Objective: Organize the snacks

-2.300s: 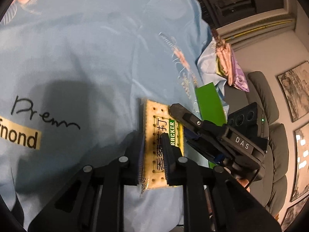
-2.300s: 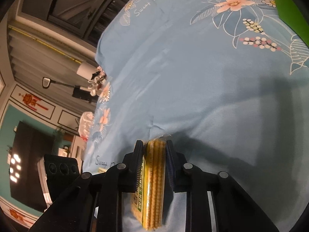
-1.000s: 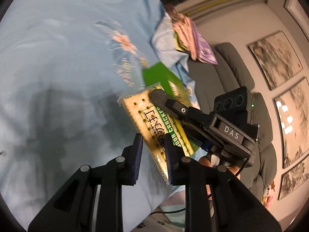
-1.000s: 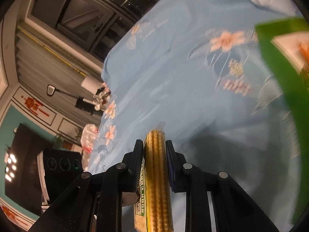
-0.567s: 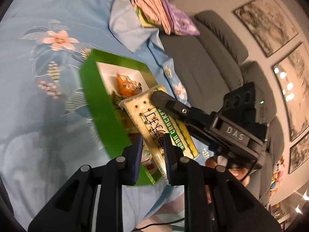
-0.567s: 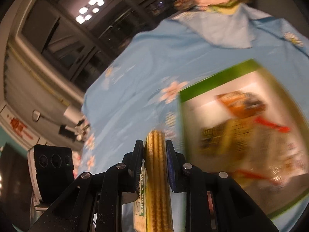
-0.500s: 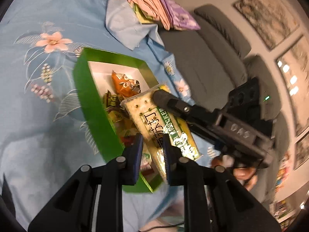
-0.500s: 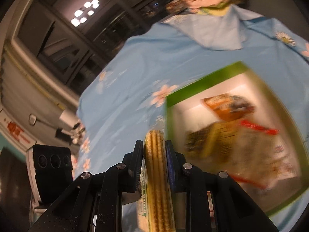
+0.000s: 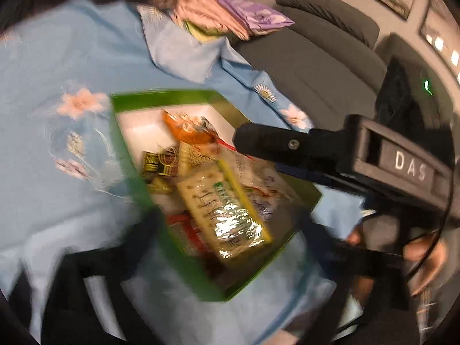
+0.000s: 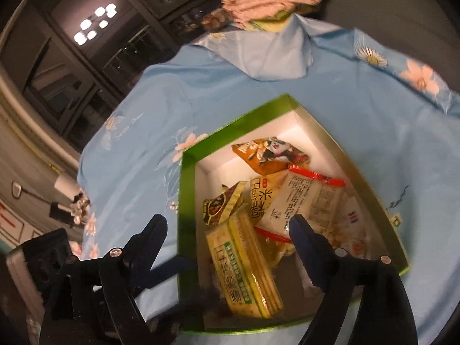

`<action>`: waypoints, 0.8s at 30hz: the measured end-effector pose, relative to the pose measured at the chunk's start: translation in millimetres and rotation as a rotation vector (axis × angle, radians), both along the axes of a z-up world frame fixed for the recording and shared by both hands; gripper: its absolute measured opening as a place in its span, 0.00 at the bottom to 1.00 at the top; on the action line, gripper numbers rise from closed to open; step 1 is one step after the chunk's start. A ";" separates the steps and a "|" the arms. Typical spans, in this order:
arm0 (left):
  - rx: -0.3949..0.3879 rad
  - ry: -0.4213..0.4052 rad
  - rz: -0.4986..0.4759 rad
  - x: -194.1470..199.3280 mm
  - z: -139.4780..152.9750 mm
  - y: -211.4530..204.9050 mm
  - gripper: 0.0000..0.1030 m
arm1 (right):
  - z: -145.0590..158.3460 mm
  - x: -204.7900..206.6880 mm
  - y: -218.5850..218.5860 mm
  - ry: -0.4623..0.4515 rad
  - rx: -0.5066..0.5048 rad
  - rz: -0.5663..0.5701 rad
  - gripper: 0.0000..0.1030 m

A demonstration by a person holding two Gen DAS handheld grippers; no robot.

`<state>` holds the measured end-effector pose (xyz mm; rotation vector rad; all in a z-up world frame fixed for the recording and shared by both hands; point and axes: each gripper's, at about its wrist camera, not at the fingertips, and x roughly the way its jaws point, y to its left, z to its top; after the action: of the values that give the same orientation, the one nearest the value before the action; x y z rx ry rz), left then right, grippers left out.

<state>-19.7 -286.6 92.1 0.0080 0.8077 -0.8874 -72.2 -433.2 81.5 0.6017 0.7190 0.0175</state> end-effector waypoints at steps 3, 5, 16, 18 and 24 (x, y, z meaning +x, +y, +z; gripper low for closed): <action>0.055 -0.130 0.062 -13.5 1.8 9.5 0.99 | 7.4 -5.6 11.4 0.018 -0.076 0.001 0.85; 0.073 -0.120 0.068 -13.6 -3.4 17.4 1.00 | 12.1 -9.5 21.2 0.023 -0.141 0.003 0.85; 0.152 -0.145 0.201 -18.2 -19.9 70.8 1.00 | 17.9 -21.9 79.0 0.016 -0.249 0.070 0.85; 0.159 -0.163 0.215 -20.3 -21.0 81.7 1.00 | 17.2 -21.2 89.9 0.018 -0.258 0.084 0.86; 0.154 -0.176 0.203 -28.0 -22.2 101.3 1.00 | 10.6 -19.9 124.5 0.051 -0.363 0.100 0.87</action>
<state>-47.7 -185.3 69.9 0.1360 0.6966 -0.6220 -92.0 -308.7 92.1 0.2198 0.7790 -0.0353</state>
